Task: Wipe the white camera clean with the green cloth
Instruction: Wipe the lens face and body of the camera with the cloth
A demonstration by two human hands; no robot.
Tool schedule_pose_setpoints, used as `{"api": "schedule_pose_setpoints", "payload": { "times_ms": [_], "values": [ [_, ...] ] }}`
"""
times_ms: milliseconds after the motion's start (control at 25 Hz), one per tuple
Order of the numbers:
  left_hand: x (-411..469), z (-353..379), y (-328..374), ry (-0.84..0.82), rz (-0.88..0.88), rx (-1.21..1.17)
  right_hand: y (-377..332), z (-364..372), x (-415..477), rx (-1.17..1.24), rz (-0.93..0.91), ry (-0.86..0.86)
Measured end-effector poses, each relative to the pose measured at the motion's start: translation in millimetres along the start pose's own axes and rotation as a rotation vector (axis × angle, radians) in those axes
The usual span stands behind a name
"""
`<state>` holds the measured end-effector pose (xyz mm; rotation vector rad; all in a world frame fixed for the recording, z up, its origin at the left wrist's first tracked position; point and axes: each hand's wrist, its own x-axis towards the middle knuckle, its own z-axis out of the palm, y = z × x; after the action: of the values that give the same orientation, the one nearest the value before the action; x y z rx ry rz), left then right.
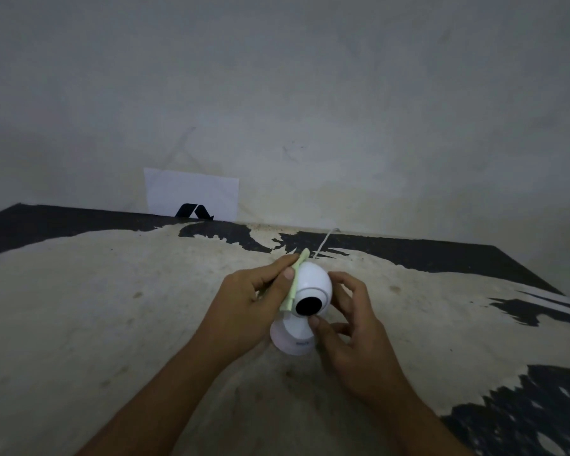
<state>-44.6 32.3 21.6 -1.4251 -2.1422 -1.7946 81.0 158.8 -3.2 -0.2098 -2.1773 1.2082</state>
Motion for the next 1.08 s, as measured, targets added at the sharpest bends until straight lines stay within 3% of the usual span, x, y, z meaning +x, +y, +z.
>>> {"api": "schedule_pose_setpoints", "payload": {
  "times_ms": [160, 400, 520, 640, 720, 920, 1080],
  "values": [
    [0.7, 0.8, 6.6, -0.095, 0.067, 0.023, -0.3, -0.3, 1.1, 0.013, 0.012, -0.011],
    [-3.0, -0.6, 0.3, 0.054, -0.082, 0.031, 2.9, -0.1, 0.1, -0.016, 0.021, 0.0],
    [-4.9, -1.1, 7.4, 0.011, 0.003, 0.017, 1.9, 1.0, 0.6, 0.008, 0.017, 0.011],
    [-4.0, 3.2, 11.6, -0.012, 0.127, 0.253, 2.7, 2.1, 0.7, -0.005, 0.029, 0.016],
    [-4.0, 5.2, 11.5, 0.034, 0.163, 0.276, 4.8, 1.1, 0.8, 0.0, 0.025, 0.018],
    [-5.4, 2.5, 7.8, 0.086, 0.148, 0.195, 4.9, -0.9, 0.9, -0.001, 0.024, 0.013],
    [-2.4, 9.4, 17.9, 0.061, 0.168, 0.414, 3.9, 0.6, 1.3, -0.015, 0.03, 0.016]
  ]
}}
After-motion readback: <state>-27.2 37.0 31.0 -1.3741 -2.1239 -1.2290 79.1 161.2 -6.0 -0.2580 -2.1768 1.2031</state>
